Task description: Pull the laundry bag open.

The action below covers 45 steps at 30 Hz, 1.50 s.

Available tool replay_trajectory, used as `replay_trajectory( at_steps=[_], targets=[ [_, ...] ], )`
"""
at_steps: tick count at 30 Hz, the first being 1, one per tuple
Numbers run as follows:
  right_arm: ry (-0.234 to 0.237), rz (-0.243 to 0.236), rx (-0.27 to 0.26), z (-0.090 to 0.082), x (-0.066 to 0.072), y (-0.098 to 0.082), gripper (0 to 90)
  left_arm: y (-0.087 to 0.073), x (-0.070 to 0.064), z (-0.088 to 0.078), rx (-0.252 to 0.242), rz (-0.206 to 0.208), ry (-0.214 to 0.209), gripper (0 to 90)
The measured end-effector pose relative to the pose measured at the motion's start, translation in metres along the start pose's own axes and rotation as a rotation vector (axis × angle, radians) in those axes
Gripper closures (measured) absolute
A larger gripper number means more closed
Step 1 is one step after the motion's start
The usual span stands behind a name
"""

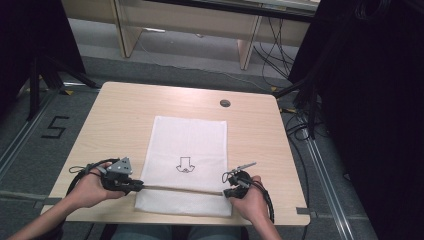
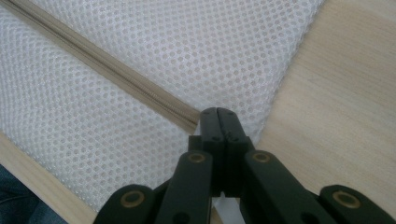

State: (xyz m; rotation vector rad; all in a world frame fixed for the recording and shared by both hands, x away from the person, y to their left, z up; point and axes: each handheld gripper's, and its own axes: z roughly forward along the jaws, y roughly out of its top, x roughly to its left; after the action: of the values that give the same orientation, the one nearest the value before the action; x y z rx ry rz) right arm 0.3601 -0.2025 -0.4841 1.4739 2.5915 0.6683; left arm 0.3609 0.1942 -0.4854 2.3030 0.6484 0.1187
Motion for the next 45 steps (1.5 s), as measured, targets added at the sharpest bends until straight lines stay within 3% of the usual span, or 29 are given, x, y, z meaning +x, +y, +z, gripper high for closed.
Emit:
replay_trajectory(
  at_steps=[1, 3, 5, 7, 9, 11, 13, 14, 15, 16, 17, 18, 22, 25, 27, 28, 30, 31, 32, 34, 38, 39, 43, 45],
  targets=[
    [0.0, 0.0, 0.0, 0.0, 0.0, 0.0, 90.0, -0.001, -0.001, 0.0, -0.009, -0.021, -0.009, 82.3],
    [0.005, 0.03, 0.017, -0.001, 0.002, 0.0, 90.0, -0.001, 0.0, -0.001, -0.011, -0.011, -0.007, 82.3],
    [0.001, 0.001, 0.001, 0.0, 0.0, 0.0, 90.0, -0.002, 0.0, -0.001, -0.013, -0.027, -0.007, 82.3],
    [0.001, 0.006, 0.004, 0.0, 0.0, 0.0, 90.0, -0.003, 0.002, -0.002, -0.002, -0.014, 0.005, 82.3],
    [0.001, 0.001, 0.001, 0.0, 0.0, 0.0, 90.0, -0.004, 0.001, -0.002, -0.011, -0.035, -0.001, 82.3],
    [0.001, 0.0, 0.001, 0.0, 0.0, 0.0, 90.0, -0.004, 0.005, -0.003, 0.003, -0.001, 0.001, 82.3],
    [0.001, 0.002, 0.001, 0.0, 0.0, 0.0, 90.0, -0.005, 0.004, -0.003, -0.003, -0.032, 0.006, 82.3],
    [0.006, 0.034, 0.019, -0.001, 0.002, 0.0, 90.0, -0.006, 0.006, -0.004, 0.0, -0.013, 0.009, 82.3],
    [0.003, 0.03, 0.017, -0.001, 0.002, 0.0, 90.0, -0.007, 0.005, -0.004, -0.009, -0.045, 0.009, 82.3],
    [0.002, 0.011, 0.006, 0.0, 0.0, 0.0, 90.0, -0.007, 0.007, -0.005, 0.005, -0.022, 0.012, 82.3],
    [0.005, 0.03, 0.018, -0.001, 0.002, 0.0, 90.0, -0.008, 0.007, -0.005, -0.005, -0.038, 0.008, 82.3],
    [0.002, 0.001, 0.001, 0.0, 0.0, 0.0, 90.0, -0.008, 0.007, -0.005, -0.004, -0.046, 0.005, 82.3],
    [0.002, 0.011, 0.005, 0.0, 0.0, 0.0, 90.0, -0.009, 0.009, -0.006, -0.001, -0.029, 0.009, 82.3],
    [0.003, 0.031, 0.017, -0.001, 0.002, 0.0, 90.0, -0.01, 0.008, -0.006, 0.002, -0.047, 0.006, 82.3],
    [0.003, 0.031, 0.015, -0.001, 0.002, 0.0, 90.0, -0.01, 0.009, -0.006, 0.016, -0.026, 0.02, 82.3],
    [0.004, 0.031, 0.015, -0.001, 0.002, 0.0, 90.0, -0.011, 0.008, -0.005, 0.002, -0.057, 0.006, 82.4],
    [0.004, 0.027, 0.016, -0.001, 0.002, 0.0, 90.0, -0.011, 0.008, -0.005, 0.009, -0.05, 0.012, 82.3],
    [0.001, 0.001, 0.0, 0.0, 0.0, 0.0, 90.0, -0.012, 0.008, -0.005, 0.009, -0.05, 0.017, 82.3],
    [0.005, 0.028, 0.016, -0.001, 0.002, 0.0, 90.0, -0.012, 0.008, -0.006, 0.011, -0.051, 0.016, 82.3],
    [0.003, 0.026, 0.013, -0.001, 0.002, 0.0, 90.0, -0.012, 0.01, -0.006, 0.028, -0.028, 0.022, 82.3],
    [0.003, 0.024, 0.011, -0.001, 0.002, 0.0, 90.0, -0.014, 0.01, -0.006, 0.023, -0.061, 0.015, 82.3],
    [0.003, 0.013, 0.005, 0.0, 0.001, 0.0, 90.0, -0.014, 0.012, -0.006, 0.032, -0.038, 0.022, 82.4],
    [0.001, 0.004, 0.002, 0.0, 0.0, 0.0, 90.0, -0.015, 0.011, -0.006, 0.027, -0.062, 0.014, 82.4],
    [0.001, 0.0, 0.001, 0.0, 0.0, 0.0, 90.0, -0.016, 0.012, -0.005, 0.028, -0.048, 0.009, 82.4]
  ],
)
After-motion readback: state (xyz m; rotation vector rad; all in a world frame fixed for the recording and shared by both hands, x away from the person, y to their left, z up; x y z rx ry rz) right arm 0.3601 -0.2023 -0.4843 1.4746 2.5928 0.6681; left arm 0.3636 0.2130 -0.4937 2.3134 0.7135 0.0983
